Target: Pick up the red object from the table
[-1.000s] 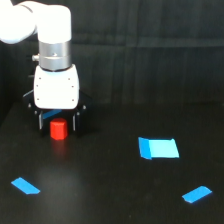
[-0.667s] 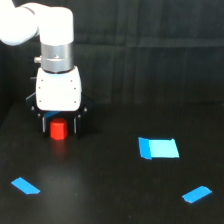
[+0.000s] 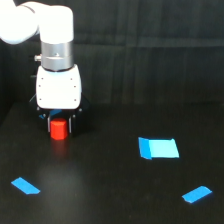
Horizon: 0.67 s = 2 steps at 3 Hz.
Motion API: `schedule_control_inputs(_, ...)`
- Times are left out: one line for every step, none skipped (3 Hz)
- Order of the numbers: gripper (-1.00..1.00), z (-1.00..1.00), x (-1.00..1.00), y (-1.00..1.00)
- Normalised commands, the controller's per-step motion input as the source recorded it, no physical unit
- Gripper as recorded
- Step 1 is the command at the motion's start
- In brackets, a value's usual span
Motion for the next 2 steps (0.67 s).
schedule_control_inputs(-0.98,0.31,0.09,0.15)
schedule_control_inputs(-1.00,0.25,0.05,0.02)
